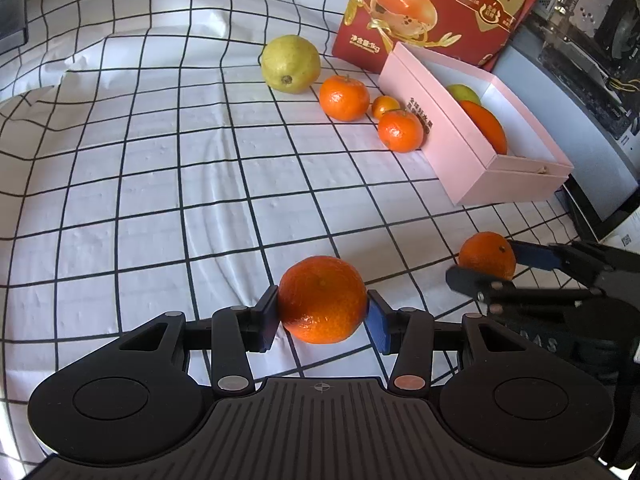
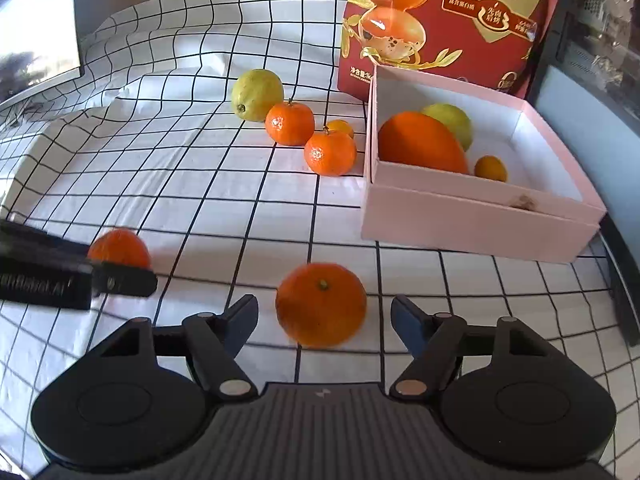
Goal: Organize fruits
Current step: 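Grasp a mandarin with the right tool while the left tool holds its mandarin, then drop the mandarins into the pink box with both tools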
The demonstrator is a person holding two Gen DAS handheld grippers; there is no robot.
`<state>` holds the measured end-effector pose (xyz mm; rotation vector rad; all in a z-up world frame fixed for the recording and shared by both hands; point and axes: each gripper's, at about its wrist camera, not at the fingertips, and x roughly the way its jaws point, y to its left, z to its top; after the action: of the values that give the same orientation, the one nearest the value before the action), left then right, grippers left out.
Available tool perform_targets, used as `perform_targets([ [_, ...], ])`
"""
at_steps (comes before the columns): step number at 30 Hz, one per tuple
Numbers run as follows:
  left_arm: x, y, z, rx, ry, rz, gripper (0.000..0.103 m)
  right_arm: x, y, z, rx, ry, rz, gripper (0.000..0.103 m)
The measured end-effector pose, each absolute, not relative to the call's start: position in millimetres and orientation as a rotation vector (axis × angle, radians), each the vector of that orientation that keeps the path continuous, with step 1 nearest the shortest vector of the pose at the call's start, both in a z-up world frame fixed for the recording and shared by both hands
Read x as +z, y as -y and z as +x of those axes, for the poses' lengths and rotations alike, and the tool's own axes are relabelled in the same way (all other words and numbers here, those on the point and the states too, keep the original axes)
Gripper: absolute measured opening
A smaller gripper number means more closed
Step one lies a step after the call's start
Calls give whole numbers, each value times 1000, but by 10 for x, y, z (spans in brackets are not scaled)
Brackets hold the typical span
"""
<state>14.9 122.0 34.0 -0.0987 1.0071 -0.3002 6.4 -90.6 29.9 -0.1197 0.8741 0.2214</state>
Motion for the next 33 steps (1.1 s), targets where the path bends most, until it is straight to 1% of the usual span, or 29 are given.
perform_targets([
  [1,341,-1220,150,-299,-1008,-102,51,295,905,91,223,-880,-119,61],
  [2,342,-1223,151,-296,-1008,-106,51,291,903,117,227,-889,-119,58],
  [6,342,-1249,158,-283,-1009,-143,50,274,917,137,239,-909,-120,57],
  [9,348,-1248,164,-291,-1010,-135,51,259,938,130,249,-916,-107,48],
  [16,346,-1198,154,-296,-1009,-94,50,313,1108,79,224,-912,-86,48],
  [24,356,-1069,134,-223,-995,-81,49,362,1659,100,145,-897,-49,48],
  [26,402,-991,142,-266,-980,-118,48,389,1814,110,131,-889,-38,48],
  [29,655,-777,208,-329,-899,-138,48,451,2026,148,111,-877,-31,48],
  [33,1252,-343,534,-407,-748,-98,48,692,2225,255,106,-812,-23,48],
])
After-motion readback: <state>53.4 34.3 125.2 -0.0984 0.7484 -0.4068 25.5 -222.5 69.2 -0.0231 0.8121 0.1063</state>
